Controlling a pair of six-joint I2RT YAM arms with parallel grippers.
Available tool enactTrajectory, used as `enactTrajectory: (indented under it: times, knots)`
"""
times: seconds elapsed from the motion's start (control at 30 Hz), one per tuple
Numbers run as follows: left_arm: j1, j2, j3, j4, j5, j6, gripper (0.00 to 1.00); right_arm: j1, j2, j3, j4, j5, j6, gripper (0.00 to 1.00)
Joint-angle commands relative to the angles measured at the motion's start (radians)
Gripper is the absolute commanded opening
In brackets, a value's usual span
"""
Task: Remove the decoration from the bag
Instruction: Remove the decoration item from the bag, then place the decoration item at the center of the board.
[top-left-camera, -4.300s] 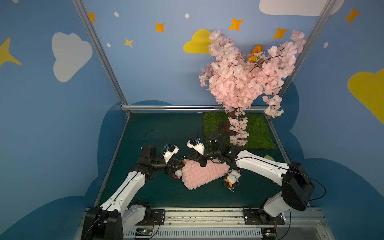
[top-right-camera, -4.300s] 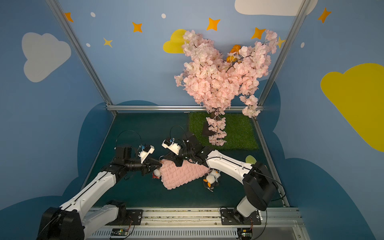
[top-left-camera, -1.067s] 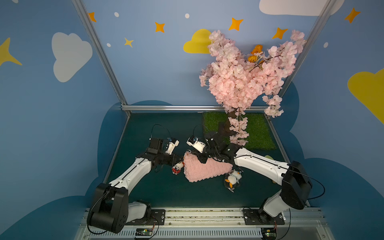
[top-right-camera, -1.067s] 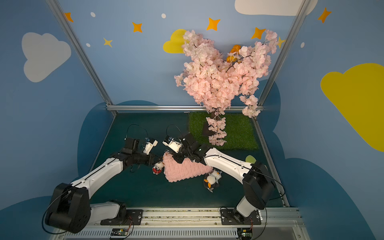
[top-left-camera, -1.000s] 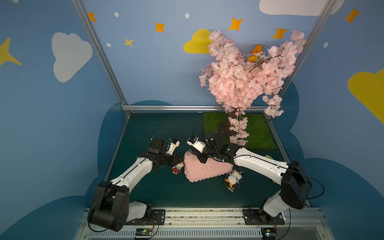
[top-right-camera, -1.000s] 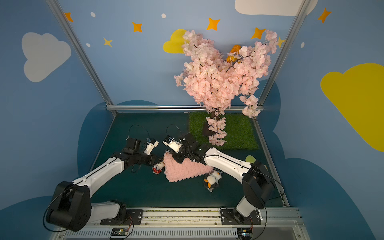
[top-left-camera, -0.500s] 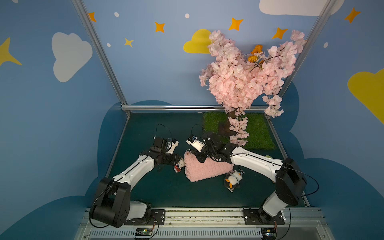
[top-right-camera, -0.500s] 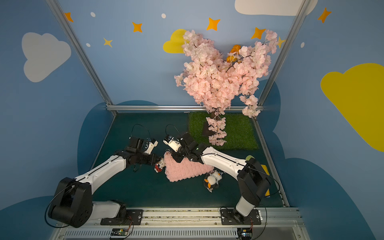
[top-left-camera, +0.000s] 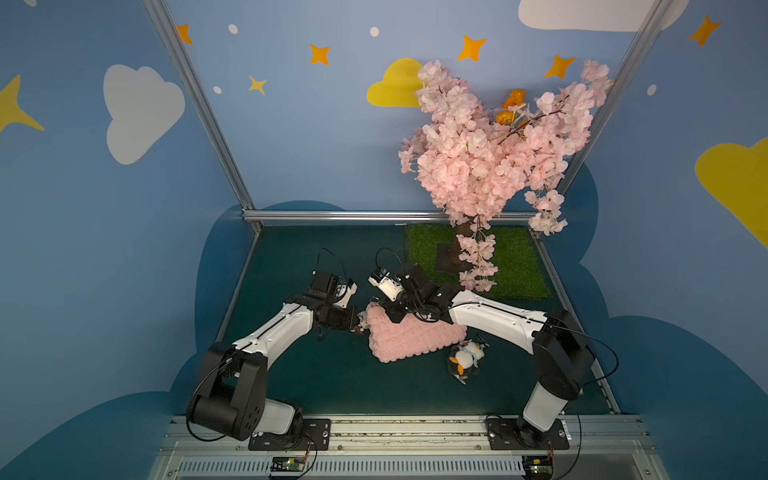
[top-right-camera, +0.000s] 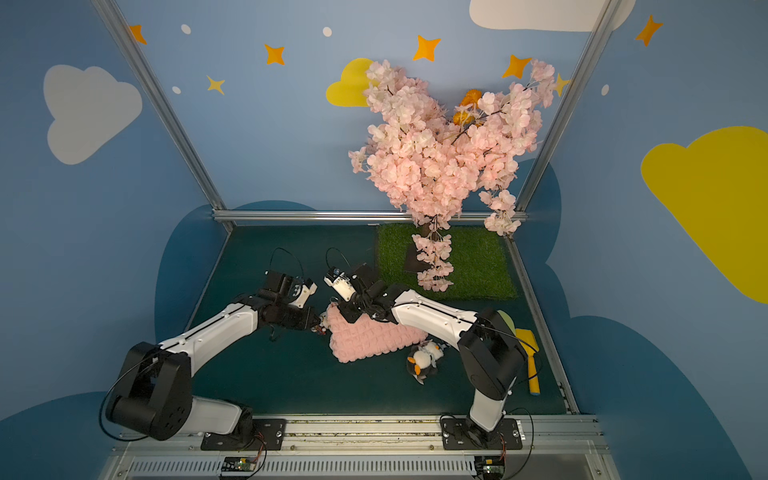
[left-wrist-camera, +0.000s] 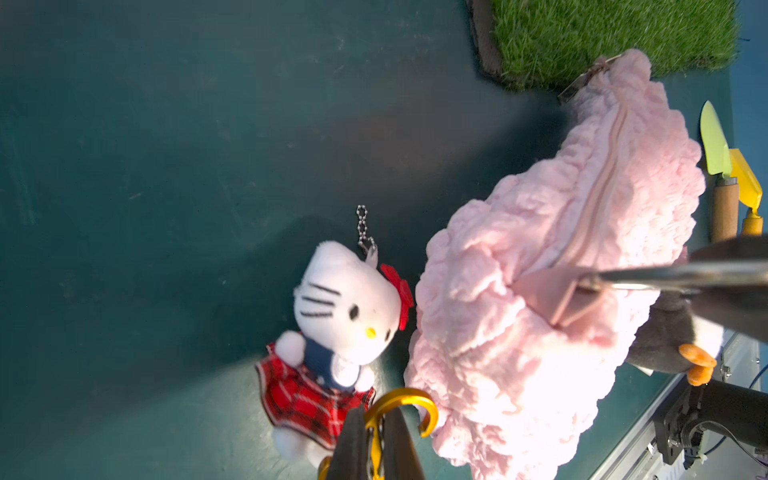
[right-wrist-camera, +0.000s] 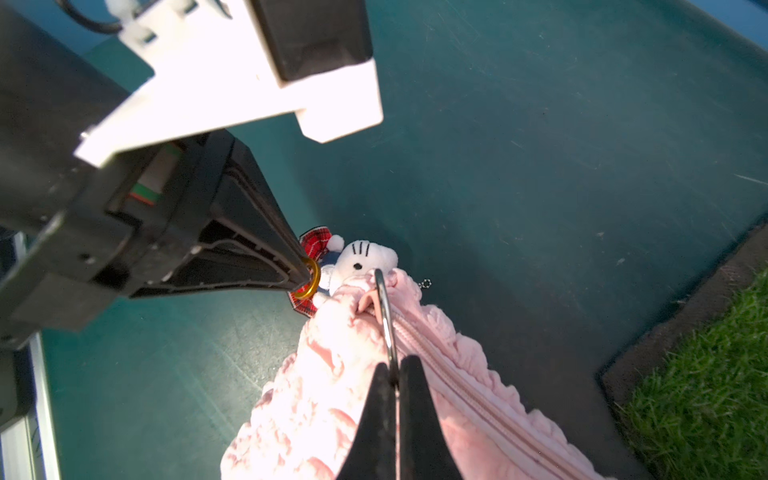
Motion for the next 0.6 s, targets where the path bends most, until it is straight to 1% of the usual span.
enactTrajectory:
  times: [0.0, 0.07, 0.13, 0.2, 0.23, 0.43, 0.57]
  knots:
    - [-0.002, -0.023, 0.016, -0.015, 0.023, -0.011, 0.11, 0.005, 0.026, 0.035, -0.010, -0.002, 0.039, 0.00]
    - [-0.003, -0.039, 0.012, -0.007, 0.036, -0.017, 0.11, 0.005, 0.041, 0.042, 0.000, -0.010, 0.059, 0.04]
    - [-0.002, -0.045, 0.009, -0.006, 0.038, -0.021, 0.11, 0.006, 0.057, 0.056, -0.011, -0.012, 0.075, 0.06]
    - [-0.002, -0.052, 0.009, -0.007, 0.042, -0.023, 0.12, 0.007, 0.065, 0.062, -0.013, -0.011, 0.085, 0.11]
    - [-0.002, -0.055, 0.008, -0.007, 0.043, -0.024, 0.12, 0.008, 0.066, 0.062, -0.011, -0.010, 0.092, 0.17]
    - [-0.002, -0.068, -0.001, 0.015, 0.059, -0.041, 0.13, 0.014, 0.059, 0.062, 0.025, -0.053, 0.140, 0.29]
    - [-0.002, -0.077, -0.011, 0.042, 0.078, -0.052, 0.12, 0.031, 0.047, 0.062, 0.035, -0.077, 0.151, 0.32]
